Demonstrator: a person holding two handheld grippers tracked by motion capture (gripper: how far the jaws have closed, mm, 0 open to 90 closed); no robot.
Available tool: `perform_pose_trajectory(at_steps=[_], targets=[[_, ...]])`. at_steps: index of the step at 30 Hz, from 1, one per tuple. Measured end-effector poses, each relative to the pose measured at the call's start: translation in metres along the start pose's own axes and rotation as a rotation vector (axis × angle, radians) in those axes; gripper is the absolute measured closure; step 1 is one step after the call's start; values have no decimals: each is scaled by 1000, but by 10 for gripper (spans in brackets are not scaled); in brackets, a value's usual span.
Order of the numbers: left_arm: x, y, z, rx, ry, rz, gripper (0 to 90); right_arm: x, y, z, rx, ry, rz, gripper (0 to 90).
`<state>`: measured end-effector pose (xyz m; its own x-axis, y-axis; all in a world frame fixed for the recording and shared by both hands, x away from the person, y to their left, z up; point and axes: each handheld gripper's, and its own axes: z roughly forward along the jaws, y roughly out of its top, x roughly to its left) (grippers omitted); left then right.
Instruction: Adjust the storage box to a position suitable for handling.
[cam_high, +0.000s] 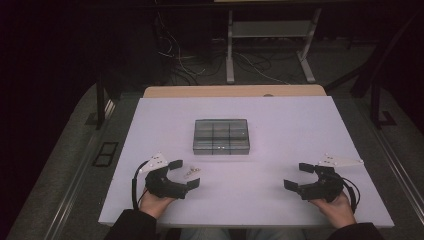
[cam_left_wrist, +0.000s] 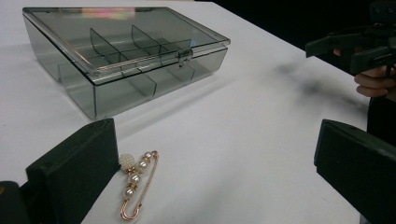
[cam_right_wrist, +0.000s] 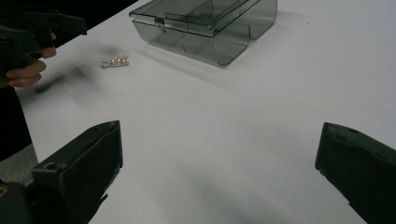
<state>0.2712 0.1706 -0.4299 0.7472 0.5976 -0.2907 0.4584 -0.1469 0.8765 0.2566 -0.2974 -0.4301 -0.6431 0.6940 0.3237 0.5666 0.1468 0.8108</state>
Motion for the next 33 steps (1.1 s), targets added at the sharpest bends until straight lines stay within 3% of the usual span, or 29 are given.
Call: perform_pose_trajectory(at_steps=[9,13,23,29,33], targets=[[1,0,-1,2,-4,-2,0,0,-1,-1,3,3,-2,5],[1,1,-2,16,-25,-13,0,1,-3,-1,5,4,-2,5],[1,4,-6,45,3,-11,0,5,-5,2,50,-3,-38,5],[1,11,-10,54,20,6,0,5,-5,1,44,-4,-30,5],[1,16,-11,53,24,-5,0,5,-5,-1,42,-5,-27,5]])
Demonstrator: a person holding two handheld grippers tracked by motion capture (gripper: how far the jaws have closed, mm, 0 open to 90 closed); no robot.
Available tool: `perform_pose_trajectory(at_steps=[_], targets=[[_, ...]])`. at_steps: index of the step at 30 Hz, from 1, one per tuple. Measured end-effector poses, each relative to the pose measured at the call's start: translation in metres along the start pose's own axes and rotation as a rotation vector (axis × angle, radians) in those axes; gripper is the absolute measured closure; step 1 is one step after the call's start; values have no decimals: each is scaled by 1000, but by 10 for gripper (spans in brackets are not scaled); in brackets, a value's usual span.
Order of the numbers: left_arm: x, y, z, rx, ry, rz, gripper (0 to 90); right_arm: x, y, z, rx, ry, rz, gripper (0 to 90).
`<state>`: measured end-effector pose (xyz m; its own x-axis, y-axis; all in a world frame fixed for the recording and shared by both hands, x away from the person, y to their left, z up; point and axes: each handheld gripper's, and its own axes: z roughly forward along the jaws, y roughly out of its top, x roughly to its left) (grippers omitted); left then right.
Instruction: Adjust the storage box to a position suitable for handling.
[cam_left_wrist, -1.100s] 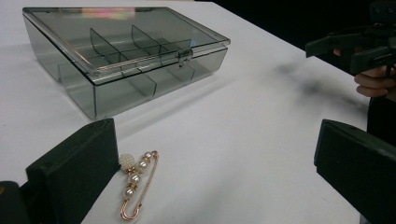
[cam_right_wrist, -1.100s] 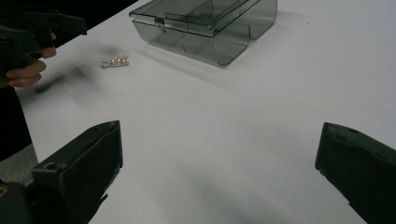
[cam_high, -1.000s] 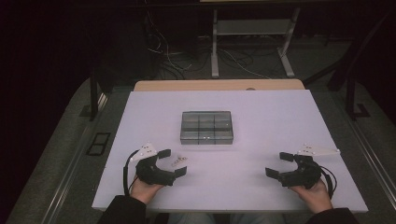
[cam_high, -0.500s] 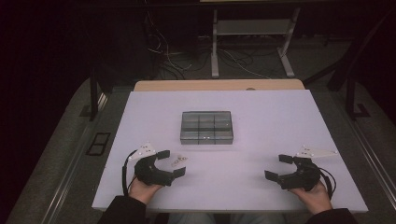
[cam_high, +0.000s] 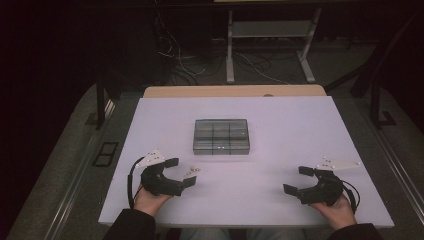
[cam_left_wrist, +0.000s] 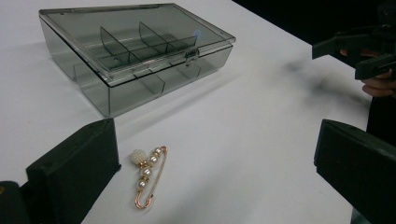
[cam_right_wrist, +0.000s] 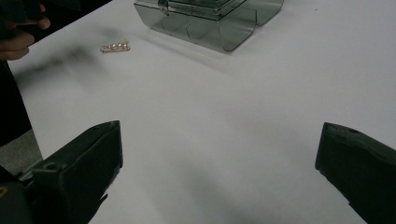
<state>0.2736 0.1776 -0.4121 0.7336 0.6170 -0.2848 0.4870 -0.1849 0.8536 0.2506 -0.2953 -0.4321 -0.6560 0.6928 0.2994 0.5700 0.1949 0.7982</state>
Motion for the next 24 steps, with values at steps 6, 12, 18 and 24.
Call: perform_pose_trajectory(at_steps=[6,12,18,24], targets=[[1,7,1,16,4,7,0,0,0,-1,-5,-1,-3,5],[5,13,3,23,1,-1,0,0,-1,-2,-10,-5,5,5],[14,20,2,34,-1,-20,0,0,-1,-2,-5,-9,1,5],[24,30,0,27,1,-43,0,1,1,-2,-5,-8,-1,5]])
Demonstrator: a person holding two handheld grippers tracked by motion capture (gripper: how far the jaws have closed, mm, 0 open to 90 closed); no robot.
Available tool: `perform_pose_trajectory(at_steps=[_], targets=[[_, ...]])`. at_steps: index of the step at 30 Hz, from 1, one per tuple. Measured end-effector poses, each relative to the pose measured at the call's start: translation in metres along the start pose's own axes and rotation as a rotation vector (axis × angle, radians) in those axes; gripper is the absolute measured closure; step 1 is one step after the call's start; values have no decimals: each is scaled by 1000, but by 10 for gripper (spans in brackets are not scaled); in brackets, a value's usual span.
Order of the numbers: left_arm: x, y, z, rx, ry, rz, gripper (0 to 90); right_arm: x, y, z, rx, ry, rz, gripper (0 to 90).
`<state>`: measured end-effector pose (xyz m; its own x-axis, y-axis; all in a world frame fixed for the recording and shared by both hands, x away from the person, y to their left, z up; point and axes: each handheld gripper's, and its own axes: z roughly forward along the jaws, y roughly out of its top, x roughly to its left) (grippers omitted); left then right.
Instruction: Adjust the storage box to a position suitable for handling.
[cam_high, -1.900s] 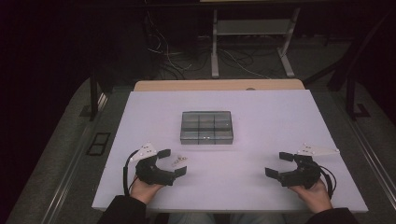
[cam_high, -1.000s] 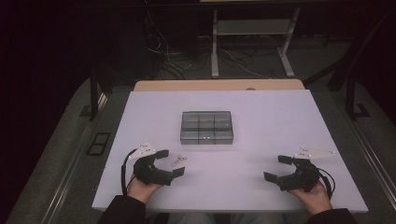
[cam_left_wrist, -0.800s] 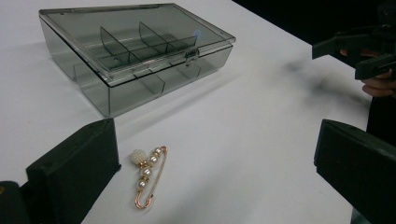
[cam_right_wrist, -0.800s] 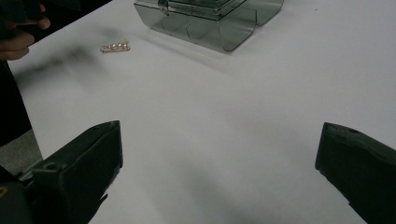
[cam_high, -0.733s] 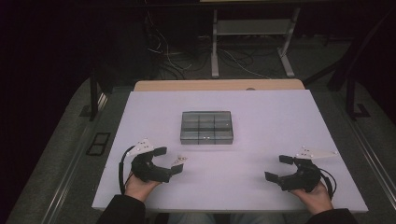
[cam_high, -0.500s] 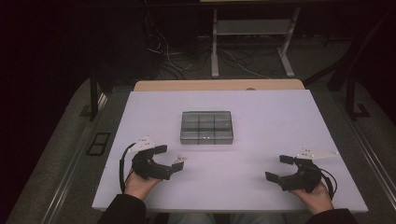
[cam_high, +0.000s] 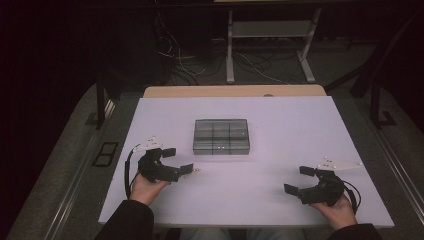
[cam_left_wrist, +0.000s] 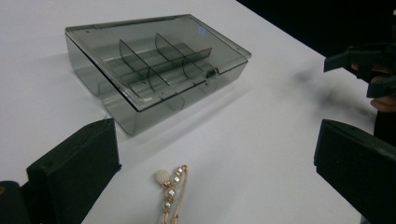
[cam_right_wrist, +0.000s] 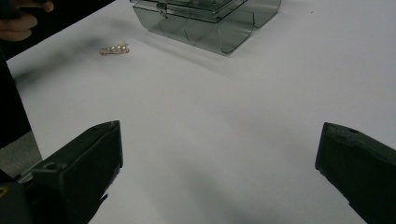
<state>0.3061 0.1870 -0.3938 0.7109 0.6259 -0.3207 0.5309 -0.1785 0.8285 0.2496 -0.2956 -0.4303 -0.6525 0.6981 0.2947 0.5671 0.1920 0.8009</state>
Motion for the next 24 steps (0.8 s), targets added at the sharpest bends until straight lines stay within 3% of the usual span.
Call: perform_pose_trajectory(at_steps=[12,24], targets=[[17,15,4,11,6,-12,0,1,12,3,43,-7,-13,5],[24,32,8,30,15,-8,0,-7,43,6,50,-11,-36,5]])
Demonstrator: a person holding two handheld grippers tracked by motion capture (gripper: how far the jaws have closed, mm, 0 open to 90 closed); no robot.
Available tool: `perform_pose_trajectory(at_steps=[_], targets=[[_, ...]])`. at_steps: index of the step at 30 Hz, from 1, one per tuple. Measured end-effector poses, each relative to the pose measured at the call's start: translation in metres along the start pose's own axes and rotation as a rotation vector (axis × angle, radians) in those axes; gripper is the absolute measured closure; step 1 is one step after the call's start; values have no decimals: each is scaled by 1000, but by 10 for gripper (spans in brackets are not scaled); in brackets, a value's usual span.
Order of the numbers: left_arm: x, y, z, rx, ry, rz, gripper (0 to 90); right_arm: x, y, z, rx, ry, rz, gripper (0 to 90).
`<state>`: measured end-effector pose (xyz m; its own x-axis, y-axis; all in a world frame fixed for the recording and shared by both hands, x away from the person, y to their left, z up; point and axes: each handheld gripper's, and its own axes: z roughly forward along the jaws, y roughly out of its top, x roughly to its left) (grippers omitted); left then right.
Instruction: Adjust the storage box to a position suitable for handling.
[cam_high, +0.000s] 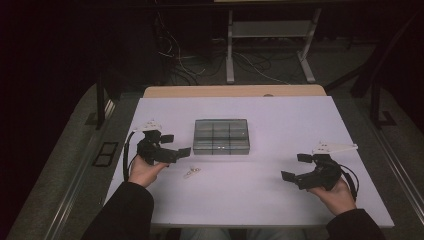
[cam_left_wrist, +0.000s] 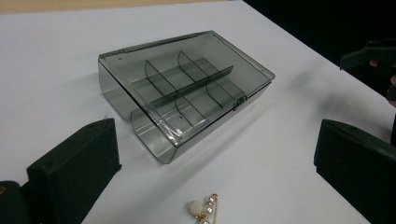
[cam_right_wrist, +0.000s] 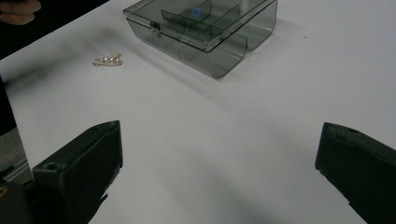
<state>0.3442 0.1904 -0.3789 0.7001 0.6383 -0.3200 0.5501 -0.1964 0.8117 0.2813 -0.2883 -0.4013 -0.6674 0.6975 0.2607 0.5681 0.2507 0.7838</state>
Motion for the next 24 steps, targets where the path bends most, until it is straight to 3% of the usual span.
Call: perform_pose_trajectory(at_steps=[13,24], targets=[[14,15,5,36,25,3,0,-11,23,7,23,12,-14,5],[34,28,7,96,74,-18,184,-21,45,27,59,23,-28,5]])
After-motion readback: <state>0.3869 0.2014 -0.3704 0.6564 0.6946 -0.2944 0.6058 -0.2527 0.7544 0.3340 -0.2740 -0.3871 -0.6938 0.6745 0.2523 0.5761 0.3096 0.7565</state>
